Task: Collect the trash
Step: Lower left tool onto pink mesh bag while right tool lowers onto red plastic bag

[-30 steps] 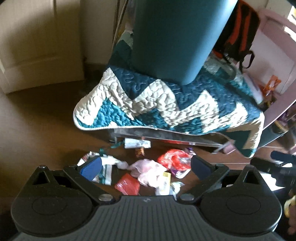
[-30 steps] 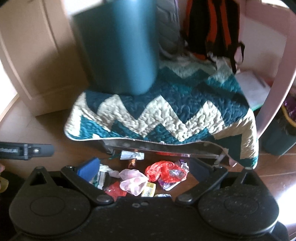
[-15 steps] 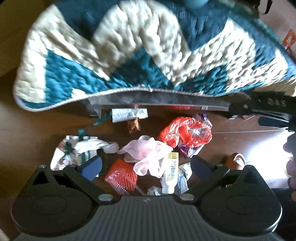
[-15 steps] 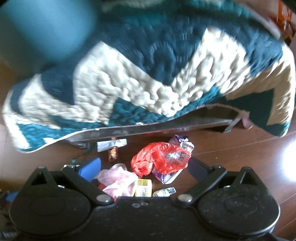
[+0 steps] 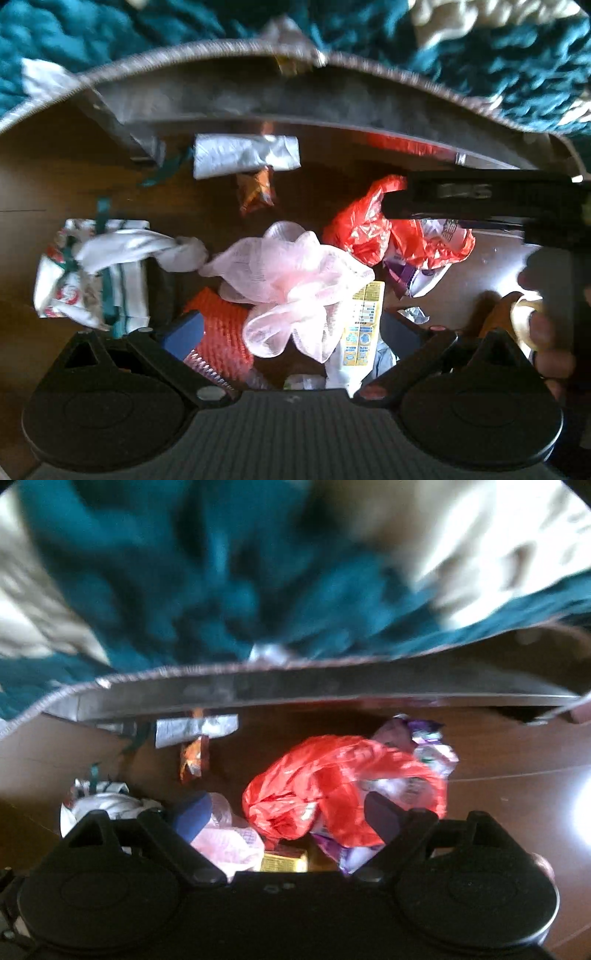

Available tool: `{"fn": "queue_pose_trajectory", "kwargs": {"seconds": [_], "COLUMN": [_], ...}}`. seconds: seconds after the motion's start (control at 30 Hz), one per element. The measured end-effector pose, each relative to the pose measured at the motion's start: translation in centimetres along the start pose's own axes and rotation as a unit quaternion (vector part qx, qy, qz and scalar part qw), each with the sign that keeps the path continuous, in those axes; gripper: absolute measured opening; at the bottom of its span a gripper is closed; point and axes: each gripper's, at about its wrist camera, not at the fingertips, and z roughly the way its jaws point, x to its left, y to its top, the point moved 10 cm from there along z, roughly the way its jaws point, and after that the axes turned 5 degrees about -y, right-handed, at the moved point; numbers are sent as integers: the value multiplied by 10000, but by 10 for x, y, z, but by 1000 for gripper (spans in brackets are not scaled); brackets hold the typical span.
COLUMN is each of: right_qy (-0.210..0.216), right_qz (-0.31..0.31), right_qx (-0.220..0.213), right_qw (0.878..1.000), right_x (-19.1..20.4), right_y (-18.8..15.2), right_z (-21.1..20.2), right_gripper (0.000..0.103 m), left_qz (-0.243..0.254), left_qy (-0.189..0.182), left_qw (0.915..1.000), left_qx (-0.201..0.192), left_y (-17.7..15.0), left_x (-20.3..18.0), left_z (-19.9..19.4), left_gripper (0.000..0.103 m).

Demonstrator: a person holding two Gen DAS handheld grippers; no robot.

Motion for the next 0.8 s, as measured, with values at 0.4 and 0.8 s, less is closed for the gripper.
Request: {"fn": "queue_pose_trajectory", "kwargs": {"seconds": [0.4, 0.8], "right_qy": [-177, 6], "right_qz": [-299, -248], "right_qx": [505, 457], "right_qw": [9981, 9986], "right_x": [11, 21], "right_y": [-11, -9], "right_z": [73, 90], "right_gripper": [76, 48], "left_qz": [298, 410], "left_qy": [59, 42], "left_qw": [9989, 9986], "left_qx": [364, 319], "left_y": [-4, -16], "left_x": [-8, -2], "left_z": [65, 93], "left_gripper": [85, 34]}}
